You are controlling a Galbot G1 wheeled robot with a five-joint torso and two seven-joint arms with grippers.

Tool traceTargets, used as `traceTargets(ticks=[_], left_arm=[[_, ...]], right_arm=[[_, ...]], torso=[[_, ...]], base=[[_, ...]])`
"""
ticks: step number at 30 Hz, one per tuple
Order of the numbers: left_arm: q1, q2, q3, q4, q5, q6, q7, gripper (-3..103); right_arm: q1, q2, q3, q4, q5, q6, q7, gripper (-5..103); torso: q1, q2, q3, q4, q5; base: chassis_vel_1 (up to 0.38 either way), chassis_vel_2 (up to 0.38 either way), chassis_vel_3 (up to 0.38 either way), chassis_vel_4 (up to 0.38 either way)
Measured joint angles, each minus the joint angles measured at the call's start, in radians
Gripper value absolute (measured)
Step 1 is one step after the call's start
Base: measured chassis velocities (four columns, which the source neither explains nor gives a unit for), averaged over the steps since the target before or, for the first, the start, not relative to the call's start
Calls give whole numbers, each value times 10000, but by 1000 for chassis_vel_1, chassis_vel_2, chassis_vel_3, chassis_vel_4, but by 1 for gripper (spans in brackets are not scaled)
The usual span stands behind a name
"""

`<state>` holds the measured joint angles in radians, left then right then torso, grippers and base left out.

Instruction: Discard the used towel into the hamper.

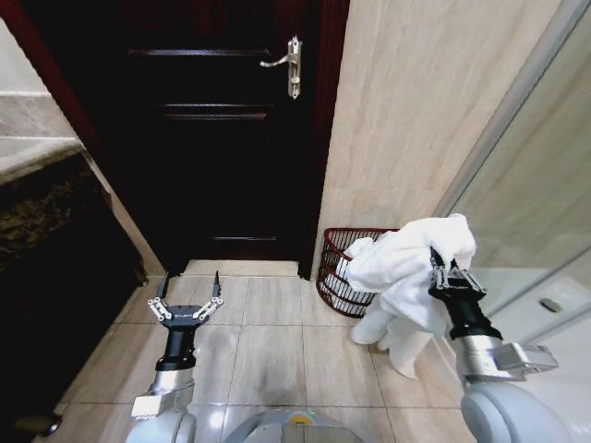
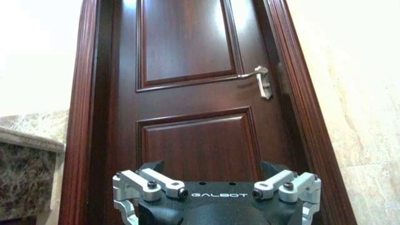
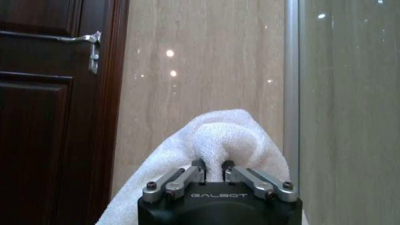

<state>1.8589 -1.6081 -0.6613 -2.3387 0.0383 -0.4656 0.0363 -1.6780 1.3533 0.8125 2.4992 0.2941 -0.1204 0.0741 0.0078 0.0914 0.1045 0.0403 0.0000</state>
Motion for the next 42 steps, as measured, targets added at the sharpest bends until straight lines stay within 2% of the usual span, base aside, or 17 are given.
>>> traceTargets(ticks=[6,13,22,27,34,36,39,42], left_arm=[[88,0,-24,-111,-11,18,441,100],[119,0,-60,-195,-50,28,531,100],[-62,0,-90,-357,-228,124,490,100],[-48,0,-187,-468,-415,96,330,100],[-100,1,-138,-229,-459,-235,80,100],[-106,0,-37,100,-325,-557,28,100],[-155,2,-30,301,-311,-673,117,100],[-19,-2,-129,522,-319,-901,167,100]], right_arm=[[-73,18,15,6,39,0,-6,13],[-145,-66,44,10,143,1,-13,13],[139,-199,-80,10,236,-42,-90,13],[472,-531,32,11,532,16,-197,13],[1054,-673,104,11,961,-328,-127,13],[1753,-1064,117,11,1435,-720,78,13],[2385,-1456,247,12,1918,-1017,457,13],[3928,-2366,235,12,3277,-1547,1203,13]], torso=[[48,268,225,0,0],[119,568,453,0,0],[181,898,721,-1,0],[235,1108,876,0,0],[298,1254,958,-2,1],[308,1263,960,0,1],[310,1263,956,1,3],[310,1252,944,-2,5]], base=[[0,0,0,0],[0,0,0,0],[0,0,0,0],[0,0,0,0],[0,0,0,0],[0,0,0,0],[0,0,0,0],[0,0,0,0]])
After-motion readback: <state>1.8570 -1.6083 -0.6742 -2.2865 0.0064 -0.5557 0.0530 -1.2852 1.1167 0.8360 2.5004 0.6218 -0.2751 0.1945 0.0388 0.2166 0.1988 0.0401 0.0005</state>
